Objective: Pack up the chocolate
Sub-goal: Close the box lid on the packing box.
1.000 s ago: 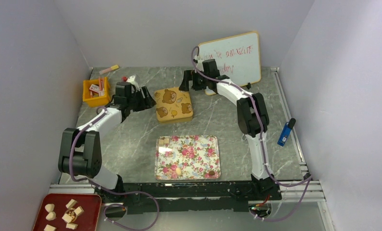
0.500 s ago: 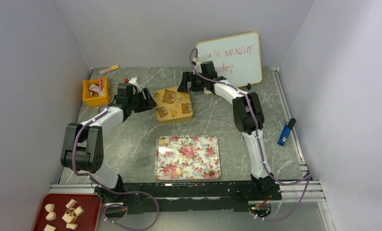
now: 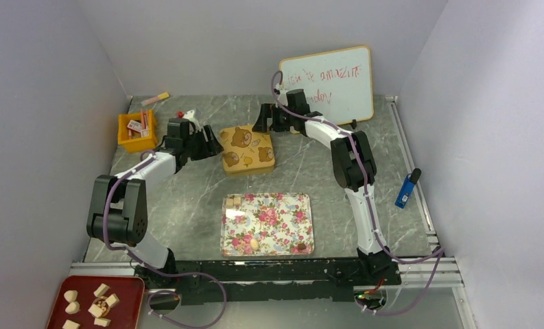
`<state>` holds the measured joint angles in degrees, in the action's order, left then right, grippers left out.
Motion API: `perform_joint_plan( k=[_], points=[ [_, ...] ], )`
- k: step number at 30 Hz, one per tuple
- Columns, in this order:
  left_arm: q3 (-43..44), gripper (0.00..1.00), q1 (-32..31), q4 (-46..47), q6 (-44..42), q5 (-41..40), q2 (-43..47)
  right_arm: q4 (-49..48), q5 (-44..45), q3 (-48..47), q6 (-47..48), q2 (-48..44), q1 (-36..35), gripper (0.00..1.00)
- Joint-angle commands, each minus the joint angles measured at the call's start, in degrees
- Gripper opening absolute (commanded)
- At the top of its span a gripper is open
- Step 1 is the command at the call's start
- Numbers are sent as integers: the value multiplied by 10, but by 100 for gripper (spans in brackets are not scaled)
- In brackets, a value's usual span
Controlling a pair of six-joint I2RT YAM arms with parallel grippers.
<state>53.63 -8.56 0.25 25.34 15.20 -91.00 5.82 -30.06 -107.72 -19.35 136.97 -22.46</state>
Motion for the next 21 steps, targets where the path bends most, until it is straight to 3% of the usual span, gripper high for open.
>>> perform_joint_plan(
  k=[1, 11, 21],
  points=[
    [18, 68, 1, 19, 2, 11, -3, -34, -19, 26, -9, -12, 4, 100],
    [20, 68, 1, 12, -3, 11, 2, -43, -9, 47, -12, -21, 5, 100],
    [17, 67, 1, 17, 0, 13, 1, -30, 5, 44, -4, -32, 1, 87]
  ],
)
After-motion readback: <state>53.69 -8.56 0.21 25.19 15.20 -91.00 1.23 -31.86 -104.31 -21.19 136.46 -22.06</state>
